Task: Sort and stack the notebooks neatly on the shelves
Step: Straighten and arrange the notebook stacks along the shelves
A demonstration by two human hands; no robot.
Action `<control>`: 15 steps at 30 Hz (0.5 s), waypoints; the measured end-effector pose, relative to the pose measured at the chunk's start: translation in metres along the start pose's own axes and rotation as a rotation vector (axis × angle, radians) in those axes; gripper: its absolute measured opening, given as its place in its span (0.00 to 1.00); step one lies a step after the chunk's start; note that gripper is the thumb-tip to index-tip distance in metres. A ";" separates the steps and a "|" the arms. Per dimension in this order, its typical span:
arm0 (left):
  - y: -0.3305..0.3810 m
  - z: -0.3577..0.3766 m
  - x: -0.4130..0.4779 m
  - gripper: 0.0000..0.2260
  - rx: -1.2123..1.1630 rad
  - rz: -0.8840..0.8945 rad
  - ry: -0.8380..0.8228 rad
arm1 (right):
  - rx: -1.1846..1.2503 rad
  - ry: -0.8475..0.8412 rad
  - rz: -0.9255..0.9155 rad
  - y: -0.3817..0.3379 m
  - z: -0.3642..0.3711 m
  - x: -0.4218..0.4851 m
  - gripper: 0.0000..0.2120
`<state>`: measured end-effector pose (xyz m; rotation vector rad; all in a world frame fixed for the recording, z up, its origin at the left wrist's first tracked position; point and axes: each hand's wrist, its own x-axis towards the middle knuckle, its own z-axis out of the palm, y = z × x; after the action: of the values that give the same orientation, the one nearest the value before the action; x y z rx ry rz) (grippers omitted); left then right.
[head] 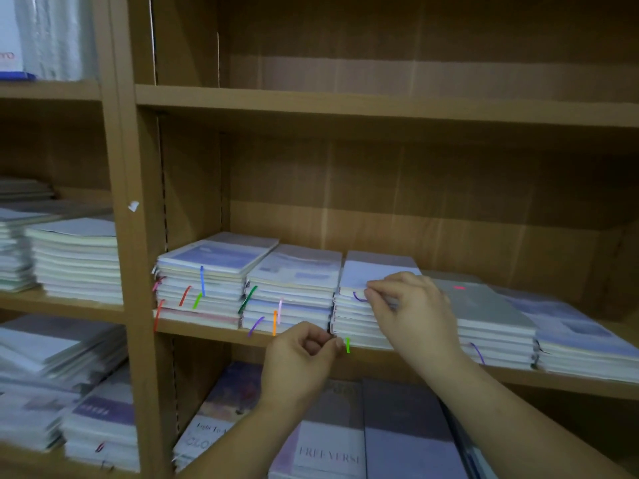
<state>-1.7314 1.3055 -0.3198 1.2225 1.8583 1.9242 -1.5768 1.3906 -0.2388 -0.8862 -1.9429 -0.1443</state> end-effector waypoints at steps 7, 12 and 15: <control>0.003 0.001 -0.001 0.07 -0.008 0.014 0.016 | 0.040 -0.005 -0.044 0.002 0.001 -0.002 0.05; 0.004 -0.001 -0.005 0.06 0.022 0.072 0.044 | 0.081 -0.004 -0.055 0.006 0.001 -0.002 0.09; 0.004 -0.004 -0.004 0.04 0.106 0.143 0.031 | 0.095 -0.023 -0.020 0.018 -0.008 -0.007 0.19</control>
<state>-1.7295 1.2994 -0.3172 1.4012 1.9611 1.9483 -1.5570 1.3964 -0.2451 -0.8101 -1.9639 -0.0532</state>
